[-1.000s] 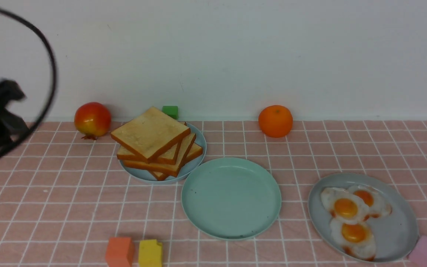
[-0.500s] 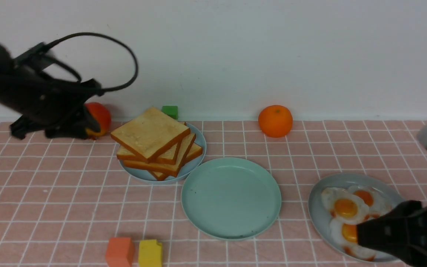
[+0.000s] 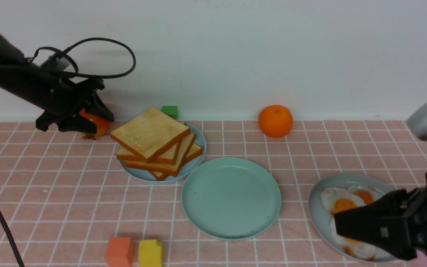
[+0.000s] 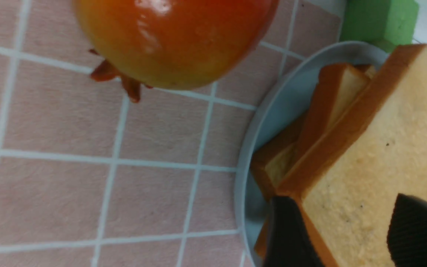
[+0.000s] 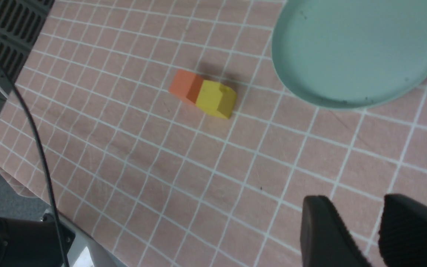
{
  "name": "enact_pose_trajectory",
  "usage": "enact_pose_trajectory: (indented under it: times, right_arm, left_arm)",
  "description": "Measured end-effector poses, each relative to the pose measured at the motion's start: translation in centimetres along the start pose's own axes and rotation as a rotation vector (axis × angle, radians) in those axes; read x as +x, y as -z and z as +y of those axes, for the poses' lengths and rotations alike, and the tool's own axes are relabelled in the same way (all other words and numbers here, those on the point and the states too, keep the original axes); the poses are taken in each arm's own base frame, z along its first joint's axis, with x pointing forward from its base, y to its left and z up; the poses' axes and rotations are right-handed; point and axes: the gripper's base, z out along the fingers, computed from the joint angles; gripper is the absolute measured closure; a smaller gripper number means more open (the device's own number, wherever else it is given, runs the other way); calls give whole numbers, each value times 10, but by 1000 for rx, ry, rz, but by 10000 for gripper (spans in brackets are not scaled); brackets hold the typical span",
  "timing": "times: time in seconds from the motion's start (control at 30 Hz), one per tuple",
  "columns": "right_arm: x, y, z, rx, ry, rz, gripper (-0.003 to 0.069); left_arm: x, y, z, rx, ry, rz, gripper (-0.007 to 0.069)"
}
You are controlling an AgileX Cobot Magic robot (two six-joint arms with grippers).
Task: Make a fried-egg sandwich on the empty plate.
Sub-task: Use the left arm to grab a slice of bread
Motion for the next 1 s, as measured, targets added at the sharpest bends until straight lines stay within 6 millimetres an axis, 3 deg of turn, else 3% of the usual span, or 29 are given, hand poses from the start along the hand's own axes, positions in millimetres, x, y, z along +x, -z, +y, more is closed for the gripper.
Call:
enact_pose_trajectory:
  times: [0.27,0.67,0.8,0.87,1.0]
  right_arm:
    - [-8,4,4,-15,10,-36,395]
    - [-12,5,5,-19,4,-70,395]
    - [-12,6,5,-18,4,-79,395]
    - [-12,6,5,-18,4,-79,395]
    - [-11,5,5,-20,3,-69,395]
  left_arm:
    - [2,-22,13,51,-14,54,209]
    - [1,-33,20,46,1,45,212]
    - [1,-38,23,50,-2,44,296]
    - [1,-38,23,56,-5,40,423]
    - [1,-37,22,59,-4,39,536]
